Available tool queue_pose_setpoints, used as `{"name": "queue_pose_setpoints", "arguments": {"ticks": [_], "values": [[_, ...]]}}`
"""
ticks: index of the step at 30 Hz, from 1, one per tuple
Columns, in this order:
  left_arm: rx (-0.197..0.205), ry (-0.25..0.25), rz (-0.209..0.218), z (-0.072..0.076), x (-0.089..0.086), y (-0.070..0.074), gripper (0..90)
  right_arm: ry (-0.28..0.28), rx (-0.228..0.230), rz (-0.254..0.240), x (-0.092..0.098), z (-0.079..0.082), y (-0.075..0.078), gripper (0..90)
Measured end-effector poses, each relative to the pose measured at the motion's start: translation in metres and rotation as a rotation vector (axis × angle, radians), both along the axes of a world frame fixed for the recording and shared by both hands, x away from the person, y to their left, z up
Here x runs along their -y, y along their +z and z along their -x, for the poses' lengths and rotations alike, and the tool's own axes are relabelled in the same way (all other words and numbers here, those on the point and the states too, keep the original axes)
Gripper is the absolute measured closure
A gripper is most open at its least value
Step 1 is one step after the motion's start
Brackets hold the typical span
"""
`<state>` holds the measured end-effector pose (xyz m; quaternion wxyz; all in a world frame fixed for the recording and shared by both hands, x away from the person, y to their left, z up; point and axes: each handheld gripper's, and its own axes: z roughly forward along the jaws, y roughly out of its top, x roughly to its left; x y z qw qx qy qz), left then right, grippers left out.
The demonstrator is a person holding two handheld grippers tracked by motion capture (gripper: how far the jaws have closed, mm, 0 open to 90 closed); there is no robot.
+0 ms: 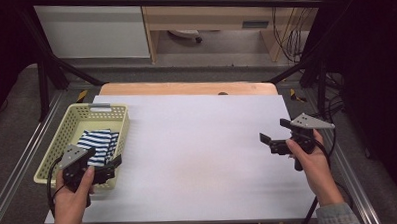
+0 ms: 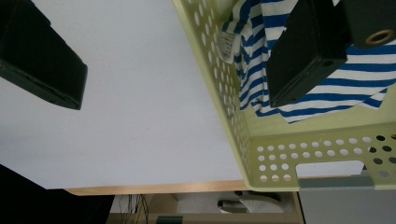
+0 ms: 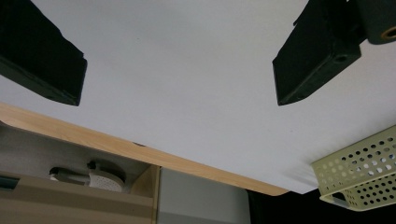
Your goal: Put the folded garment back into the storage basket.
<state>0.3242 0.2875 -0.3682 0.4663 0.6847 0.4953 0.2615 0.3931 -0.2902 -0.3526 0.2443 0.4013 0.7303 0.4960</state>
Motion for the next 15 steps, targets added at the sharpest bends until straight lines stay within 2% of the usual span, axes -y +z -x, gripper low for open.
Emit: {"name": "queue_pose_setpoints", "arguments": {"ticks": [15], "values": [[-0.006,-0.014,-0.001,0.003,0.002,-0.001,5.5,-0.011,-0.016,0.000,0.006,0.010,-0.019,3.3]]}}
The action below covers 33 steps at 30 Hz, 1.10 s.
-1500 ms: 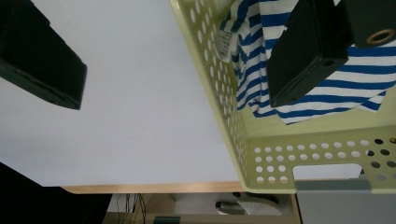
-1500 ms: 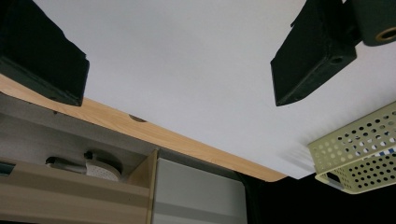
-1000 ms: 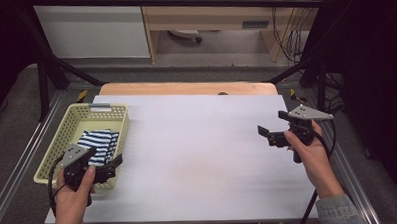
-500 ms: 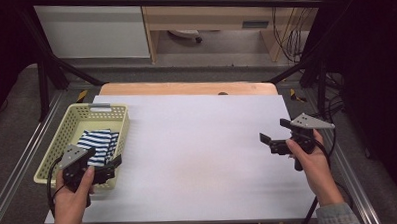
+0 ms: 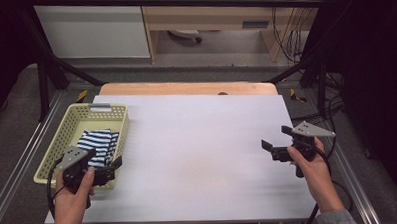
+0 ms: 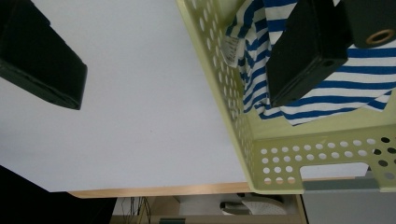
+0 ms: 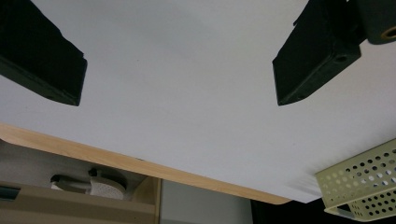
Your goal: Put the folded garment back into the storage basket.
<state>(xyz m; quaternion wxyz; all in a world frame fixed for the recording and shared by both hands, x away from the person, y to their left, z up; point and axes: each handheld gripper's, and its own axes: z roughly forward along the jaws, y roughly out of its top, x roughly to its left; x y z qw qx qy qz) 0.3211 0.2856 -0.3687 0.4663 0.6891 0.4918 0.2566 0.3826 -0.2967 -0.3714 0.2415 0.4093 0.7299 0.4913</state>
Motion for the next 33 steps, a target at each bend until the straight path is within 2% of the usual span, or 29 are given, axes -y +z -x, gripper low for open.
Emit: {"name": "queue_pose_setpoints", "arguments": {"ticks": [10,17,23,26,33], "values": [[-0.006,-0.004,-0.006,0.001,0.001,-0.001,5.5,-0.001,-0.015,-0.006,-0.003,0.009,-0.014,3.3],[-0.014,-0.007,-0.011,0.000,0.002,-0.003,5.5,-0.012,-0.029,-0.032,-0.001,0.016,-0.028,3.4],[-0.015,-0.012,-0.012,0.000,0.003,-0.004,5.9,-0.016,-0.052,-0.046,0.000,0.021,-0.042,3.6],[-0.013,-0.014,-0.005,0.000,0.003,-0.004,6.0,-0.013,-0.068,-0.070,-0.001,0.023,-0.050,3.8],[-0.011,-0.024,-0.002,0.000,0.004,-0.004,6.1,0.006,-0.096,-0.075,-0.008,0.027,-0.062,4.1]]}}
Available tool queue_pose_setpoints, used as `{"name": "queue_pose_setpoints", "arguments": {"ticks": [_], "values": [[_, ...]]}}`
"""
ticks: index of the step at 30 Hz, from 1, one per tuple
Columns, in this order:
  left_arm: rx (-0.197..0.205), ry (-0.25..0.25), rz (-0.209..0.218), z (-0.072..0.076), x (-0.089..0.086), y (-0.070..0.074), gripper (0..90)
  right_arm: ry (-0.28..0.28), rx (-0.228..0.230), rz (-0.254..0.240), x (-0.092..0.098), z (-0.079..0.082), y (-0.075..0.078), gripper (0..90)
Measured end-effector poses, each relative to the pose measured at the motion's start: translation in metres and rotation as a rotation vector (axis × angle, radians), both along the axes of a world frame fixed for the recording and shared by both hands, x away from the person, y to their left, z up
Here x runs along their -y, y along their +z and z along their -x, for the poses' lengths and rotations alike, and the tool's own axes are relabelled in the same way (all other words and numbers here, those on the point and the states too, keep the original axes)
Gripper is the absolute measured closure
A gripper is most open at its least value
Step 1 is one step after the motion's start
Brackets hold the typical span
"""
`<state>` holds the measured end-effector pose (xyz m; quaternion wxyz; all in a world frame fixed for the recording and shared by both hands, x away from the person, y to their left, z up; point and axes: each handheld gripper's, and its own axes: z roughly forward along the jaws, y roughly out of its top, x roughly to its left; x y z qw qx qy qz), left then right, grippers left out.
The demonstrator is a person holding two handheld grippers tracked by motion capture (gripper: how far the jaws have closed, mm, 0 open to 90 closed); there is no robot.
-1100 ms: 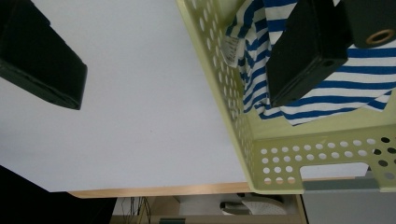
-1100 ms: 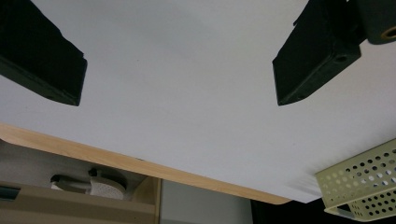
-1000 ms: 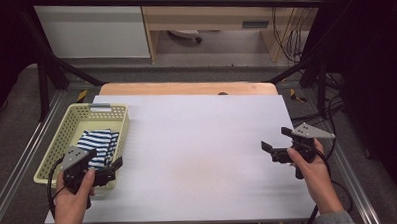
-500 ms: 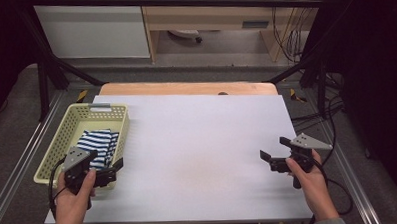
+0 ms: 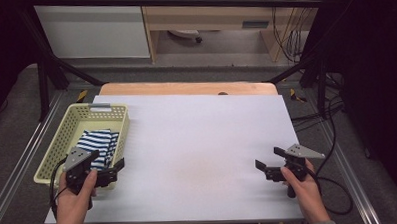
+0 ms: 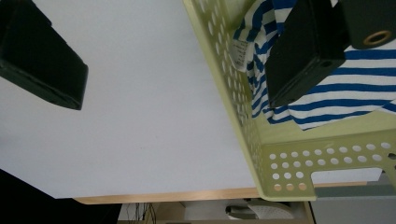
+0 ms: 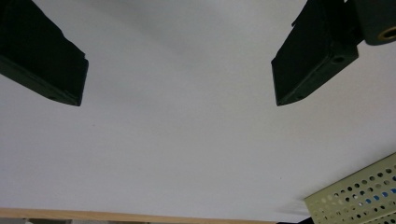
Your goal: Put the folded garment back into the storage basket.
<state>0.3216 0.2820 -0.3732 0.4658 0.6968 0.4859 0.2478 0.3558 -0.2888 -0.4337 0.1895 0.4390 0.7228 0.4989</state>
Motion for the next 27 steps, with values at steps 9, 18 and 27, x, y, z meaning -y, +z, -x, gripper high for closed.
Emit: {"name": "queue_pose_setpoints", "arguments": {"ticks": [9,18,27], "values": [[-0.001,-0.008,0.003,0.000,0.002,0.000,6.1,0.047,-0.020,0.011,-0.014,0.003,-0.010,4.2],[0.004,-0.024,0.009,0.000,0.006,0.001,6.3,0.078,-0.029,0.025,-0.027,0.002,-0.015,4.3],[0.015,-0.080,-0.016,0.003,0.030,0.005,6.6,0.091,-0.018,0.081,-0.046,-0.007,-0.018,5.0]]}}
